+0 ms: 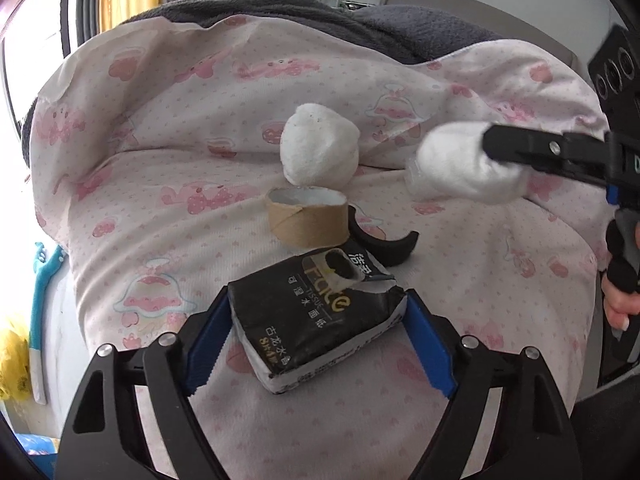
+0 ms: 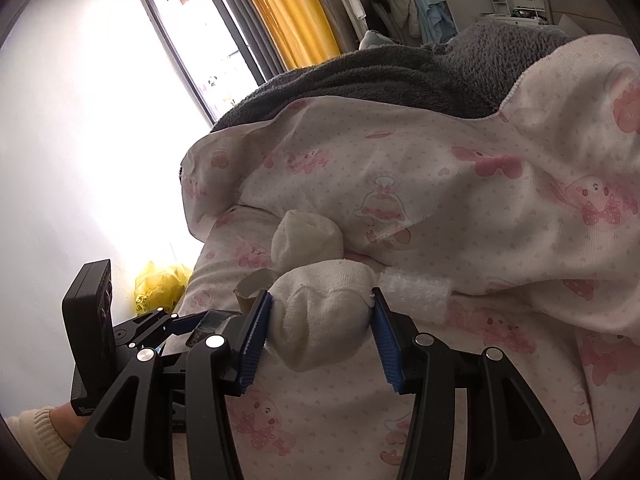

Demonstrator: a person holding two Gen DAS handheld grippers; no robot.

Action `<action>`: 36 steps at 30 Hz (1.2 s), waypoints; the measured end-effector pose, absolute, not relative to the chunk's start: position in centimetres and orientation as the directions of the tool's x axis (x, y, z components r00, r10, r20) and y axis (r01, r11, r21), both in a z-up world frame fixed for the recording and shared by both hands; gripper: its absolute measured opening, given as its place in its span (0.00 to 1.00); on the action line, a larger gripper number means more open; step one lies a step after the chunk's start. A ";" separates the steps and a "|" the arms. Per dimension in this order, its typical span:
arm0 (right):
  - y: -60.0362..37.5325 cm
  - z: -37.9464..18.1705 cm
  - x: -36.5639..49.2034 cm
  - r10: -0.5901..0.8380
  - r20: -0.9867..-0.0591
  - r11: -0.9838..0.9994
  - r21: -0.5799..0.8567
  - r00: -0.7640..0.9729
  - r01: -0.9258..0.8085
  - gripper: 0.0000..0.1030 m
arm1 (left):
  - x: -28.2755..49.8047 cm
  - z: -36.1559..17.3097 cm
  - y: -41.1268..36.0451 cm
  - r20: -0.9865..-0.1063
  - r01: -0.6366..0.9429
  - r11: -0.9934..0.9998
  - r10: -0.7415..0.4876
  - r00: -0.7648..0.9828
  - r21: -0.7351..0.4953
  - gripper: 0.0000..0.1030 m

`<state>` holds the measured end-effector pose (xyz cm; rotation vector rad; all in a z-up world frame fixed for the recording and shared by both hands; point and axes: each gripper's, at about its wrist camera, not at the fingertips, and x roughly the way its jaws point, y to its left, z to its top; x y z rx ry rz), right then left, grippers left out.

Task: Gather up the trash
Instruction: 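Carry the black pack and white cloth ball over the black bin with both tools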

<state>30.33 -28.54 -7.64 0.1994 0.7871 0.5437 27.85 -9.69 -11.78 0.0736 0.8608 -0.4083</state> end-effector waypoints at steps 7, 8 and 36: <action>-26.9 -7.1 30.3 0.541 -0.614 0.840 0.360 0.574 -0.406 0.49 | 26.8 -11.3 -8.4 -0.753 0.382 0.918 -0.326 0.571 -0.107 0.82; -26.7 -7.0 30.4 0.543 -0.612 0.838 0.361 0.574 -0.408 0.49 | 26.7 -11.2 -8.0 -0.750 0.379 0.919 -0.327 0.575 -0.110 0.82; -16.0 -5.4 29.3 0.624 -0.581 0.770 0.340 0.523 -0.540 0.49 | 23.7 -9.8 2.0 -0.740 0.208 0.969 -0.236 0.630 -0.132 0.82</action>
